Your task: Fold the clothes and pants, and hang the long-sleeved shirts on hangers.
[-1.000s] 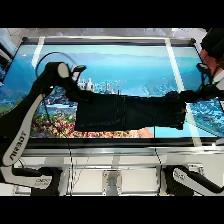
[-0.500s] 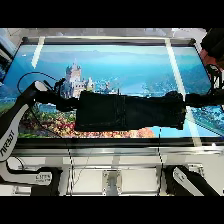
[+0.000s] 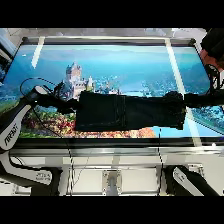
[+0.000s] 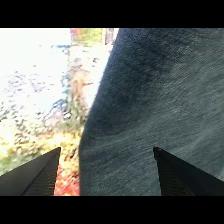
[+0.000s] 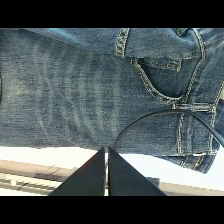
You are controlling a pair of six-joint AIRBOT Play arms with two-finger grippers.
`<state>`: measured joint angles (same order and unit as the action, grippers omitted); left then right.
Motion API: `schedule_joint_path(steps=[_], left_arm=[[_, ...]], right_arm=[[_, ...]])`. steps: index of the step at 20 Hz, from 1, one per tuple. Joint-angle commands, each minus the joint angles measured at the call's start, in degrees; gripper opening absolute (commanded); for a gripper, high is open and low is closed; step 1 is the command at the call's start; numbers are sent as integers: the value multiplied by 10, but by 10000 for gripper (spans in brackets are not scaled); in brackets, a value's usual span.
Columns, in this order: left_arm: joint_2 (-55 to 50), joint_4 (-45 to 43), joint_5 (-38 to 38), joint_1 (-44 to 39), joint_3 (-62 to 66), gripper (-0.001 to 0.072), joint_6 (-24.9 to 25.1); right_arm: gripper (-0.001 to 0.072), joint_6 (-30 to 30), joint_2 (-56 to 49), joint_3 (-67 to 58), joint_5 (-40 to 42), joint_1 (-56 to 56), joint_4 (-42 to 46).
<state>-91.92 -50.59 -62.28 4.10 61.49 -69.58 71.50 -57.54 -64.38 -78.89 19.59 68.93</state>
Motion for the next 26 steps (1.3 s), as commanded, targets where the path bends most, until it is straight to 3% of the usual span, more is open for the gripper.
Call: schedule_joint_path(steps=[1, 3, 4, 5, 6, 7, 10, 14, 18, 22, 26], left_arm=[[-18, 29, 3, -15, -1, 638, 9], [-25, 52, 3, -35, 0, 634, 15], [-27, 54, 4, -47, 0, 598, 15], [-28, 54, 3, -58, 0, 389, 15], [-28, 52, 3, -64, 0, 73, 15], [-25, 52, -6, -65, 2, 8, 15], [7, 38, -82, -23, 21, 7, 4], [129, -85, -221, 83, 106, 7, -111], [238, -172, -307, 139, 228, 7, -151], [257, -118, -332, 103, 280, 7, -212], [212, -34, -273, -31, 280, 7, -269]], right_arm=[[4, 0, 0, 0, -2, 0, -3], [3, 0, 0, 0, -2, 0, -3], [3, 0, 0, 0, -2, 0, -3], [3, 0, 0, 0, -1, 0, -3], [3, 0, 0, 0, -1, 0, -3], [4, 0, 0, 0, -2, 0, -3], [3, 0, 0, 0, -2, 0, -1], [4, -3, 0, 0, 0, 0, 3], [3, -3, 0, 0, 7, 0, 3], [4, -3, 0, 0, 10, 0, 3], [3, -3, 0, 0, 21, 0, 3]])
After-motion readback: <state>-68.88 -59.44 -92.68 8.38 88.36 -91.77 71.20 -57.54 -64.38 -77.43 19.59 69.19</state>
